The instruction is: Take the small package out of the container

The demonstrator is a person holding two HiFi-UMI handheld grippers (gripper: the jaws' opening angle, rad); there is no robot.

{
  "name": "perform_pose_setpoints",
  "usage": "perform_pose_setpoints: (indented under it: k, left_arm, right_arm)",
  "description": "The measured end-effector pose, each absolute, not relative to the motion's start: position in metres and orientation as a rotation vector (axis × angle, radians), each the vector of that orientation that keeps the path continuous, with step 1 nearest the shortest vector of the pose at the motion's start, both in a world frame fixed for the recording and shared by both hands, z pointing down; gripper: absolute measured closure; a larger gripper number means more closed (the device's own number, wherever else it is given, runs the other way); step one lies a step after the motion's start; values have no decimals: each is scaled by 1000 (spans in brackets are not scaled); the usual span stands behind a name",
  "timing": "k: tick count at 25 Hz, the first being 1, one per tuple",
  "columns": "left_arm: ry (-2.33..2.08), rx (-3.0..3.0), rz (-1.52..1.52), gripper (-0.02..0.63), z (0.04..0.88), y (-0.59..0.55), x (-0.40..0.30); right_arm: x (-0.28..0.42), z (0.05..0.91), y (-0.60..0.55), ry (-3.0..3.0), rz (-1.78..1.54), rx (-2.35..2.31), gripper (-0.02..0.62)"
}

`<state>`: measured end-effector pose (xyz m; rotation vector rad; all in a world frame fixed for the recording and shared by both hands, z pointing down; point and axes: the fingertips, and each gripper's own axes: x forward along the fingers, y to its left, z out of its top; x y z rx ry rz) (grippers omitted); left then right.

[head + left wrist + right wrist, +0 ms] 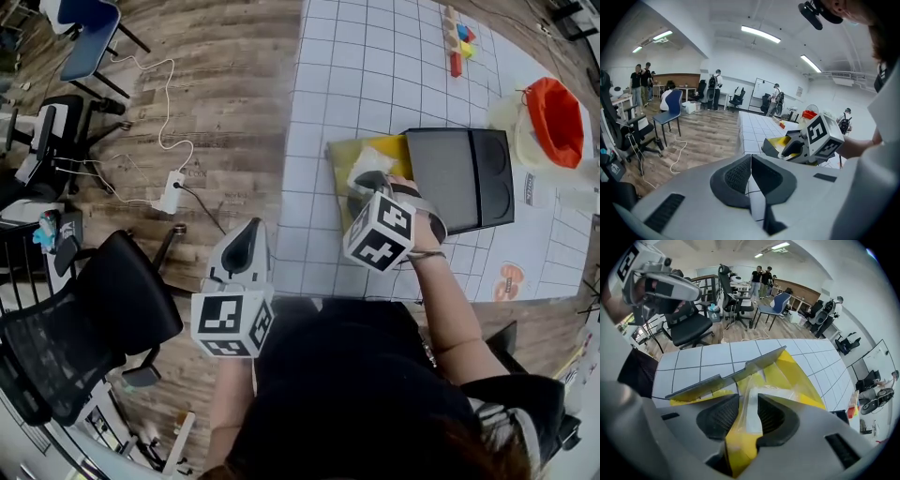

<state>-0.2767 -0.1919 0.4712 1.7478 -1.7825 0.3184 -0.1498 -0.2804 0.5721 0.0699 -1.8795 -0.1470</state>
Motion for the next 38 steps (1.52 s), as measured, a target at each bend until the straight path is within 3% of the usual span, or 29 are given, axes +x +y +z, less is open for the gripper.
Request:
perform_pose_setpoints:
  k: [3,9,38]
  left_arm:
    - [-1746,1784,324,578,470,-194,-284]
    - [-1705,1847,327,578,462,-195,-304]
    - [-1478,2280,320,578,397,-215,-251]
  right_arm:
    - [-150,574,-275,-1870,-55,60,516]
    - [-151,572,-280,-1844,-19,175,572]
    - [-108,427,-234,-2104,-58,806,575]
